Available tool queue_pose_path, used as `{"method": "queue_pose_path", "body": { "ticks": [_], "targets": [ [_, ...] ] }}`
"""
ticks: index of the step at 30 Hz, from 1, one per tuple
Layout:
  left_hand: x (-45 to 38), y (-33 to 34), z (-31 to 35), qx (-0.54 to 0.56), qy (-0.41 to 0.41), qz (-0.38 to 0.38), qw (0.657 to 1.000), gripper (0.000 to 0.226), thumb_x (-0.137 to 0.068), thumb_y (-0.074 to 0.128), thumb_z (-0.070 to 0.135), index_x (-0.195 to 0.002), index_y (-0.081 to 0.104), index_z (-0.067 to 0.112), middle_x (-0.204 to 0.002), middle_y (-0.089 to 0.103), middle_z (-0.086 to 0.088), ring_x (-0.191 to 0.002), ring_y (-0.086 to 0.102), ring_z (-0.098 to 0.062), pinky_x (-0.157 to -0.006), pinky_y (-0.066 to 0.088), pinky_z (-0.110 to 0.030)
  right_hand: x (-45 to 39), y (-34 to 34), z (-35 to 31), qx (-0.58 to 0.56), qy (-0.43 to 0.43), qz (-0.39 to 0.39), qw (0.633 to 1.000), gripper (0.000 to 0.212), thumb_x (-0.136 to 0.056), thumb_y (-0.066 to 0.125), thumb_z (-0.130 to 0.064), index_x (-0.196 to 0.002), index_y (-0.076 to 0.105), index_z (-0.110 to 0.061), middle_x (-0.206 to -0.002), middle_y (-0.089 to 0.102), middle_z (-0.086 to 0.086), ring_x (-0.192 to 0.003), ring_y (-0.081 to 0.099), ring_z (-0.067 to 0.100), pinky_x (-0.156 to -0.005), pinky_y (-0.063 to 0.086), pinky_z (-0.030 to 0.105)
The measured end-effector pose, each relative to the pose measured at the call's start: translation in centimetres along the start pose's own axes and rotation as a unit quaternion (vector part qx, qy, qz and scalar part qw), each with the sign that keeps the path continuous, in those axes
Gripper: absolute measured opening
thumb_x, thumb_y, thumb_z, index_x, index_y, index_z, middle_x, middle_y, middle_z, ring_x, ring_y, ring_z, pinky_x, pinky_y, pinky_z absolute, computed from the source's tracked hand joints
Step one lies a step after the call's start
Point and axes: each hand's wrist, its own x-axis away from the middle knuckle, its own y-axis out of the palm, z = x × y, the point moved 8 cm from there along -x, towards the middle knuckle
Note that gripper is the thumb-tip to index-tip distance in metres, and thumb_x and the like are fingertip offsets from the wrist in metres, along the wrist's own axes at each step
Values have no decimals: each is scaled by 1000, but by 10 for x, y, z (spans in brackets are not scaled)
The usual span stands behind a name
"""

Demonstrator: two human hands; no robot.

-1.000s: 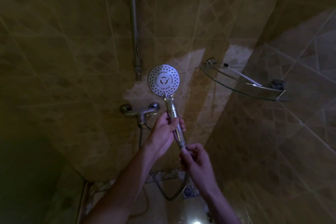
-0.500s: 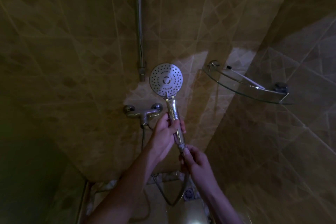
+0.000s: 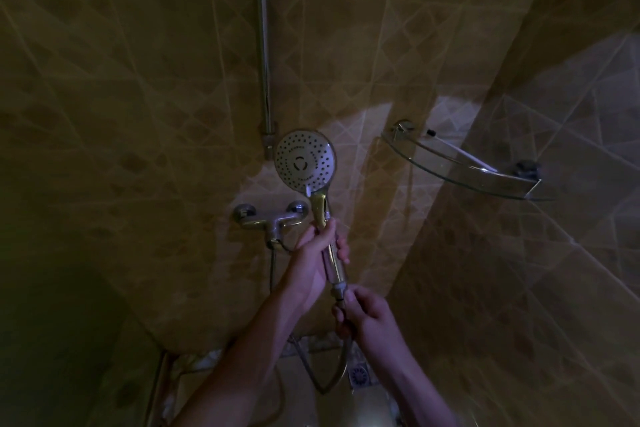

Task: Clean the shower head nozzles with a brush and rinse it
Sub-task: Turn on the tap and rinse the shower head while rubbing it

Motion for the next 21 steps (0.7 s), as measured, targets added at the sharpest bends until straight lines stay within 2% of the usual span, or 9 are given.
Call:
{"method": "queue_pose_path", "body": {
  "ticks": [2,5,7,10,14,18,21],
  "targets": [
    [-2,-4,2,-23,19,29,999,32,-76,74,29,-96,49,29,-74,59,-5,-59,53,-14,-53,47,-26,2,3,-2,-3,-3,1,1000,17,-100,45,-12,-95,59,-5,-64,50,3,-56,44,11,-54,35,25],
    [-3,-6,2,-66,34,48,996,30,-79,71,24,-90,45,33,-83,67,-9,-57,55,-15,-52,48,-25,3,4,-5,-1,-9,5,1000,17,-100,44,-10,-100,58,1,-65,50,6,-57,43,14,-55,35,27],
    [-4,-8,2,-61,45,67,995,22,-80,69,21,-86,51,31,-87,69,-7,-63,64,-20,-58,53,-28,3,2,-6,6,-9,10,1000,20,-100,45,-10,-105,58,3,-65,52,5,-57,46,13,-55,37,25],
    [-5,-9,3,-34,56,63,996,19,-83,66,16,-98,55,18,-88,73,-7,-85,71,-29,-74,56,-30,2,-2,-6,19,-7,20,1000,19,-99,47,-12,-107,61,-3,-66,55,3,-57,49,11,-54,40,23],
    [-2,-6,12,-47,90,49,994,13,-78,65,14,-91,65,14,-79,70,-4,-79,64,-17,-74,53,-22,2,-9,-9,49,-27,53,997,17,-98,50,-14,-102,64,-6,-62,55,1,-56,49,10,-54,39,24],
    [3,4,10,-3,62,8,998,28,-88,50,7,-113,56,-1,-85,69,-10,-80,65,-19,-77,55,-29,3,-16,-12,59,-28,71,995,20,-99,48,-15,-98,64,-2,-61,54,0,-59,48,13,-58,38,28],
    [4,2,9,33,37,12,999,27,-93,42,7,-116,56,1,-84,69,-12,-76,62,-20,-72,54,-30,7,-12,-16,63,-26,48,997,21,-99,47,-15,-94,62,-1,-61,51,2,-58,45,14,-58,36,30]
  ]
}}
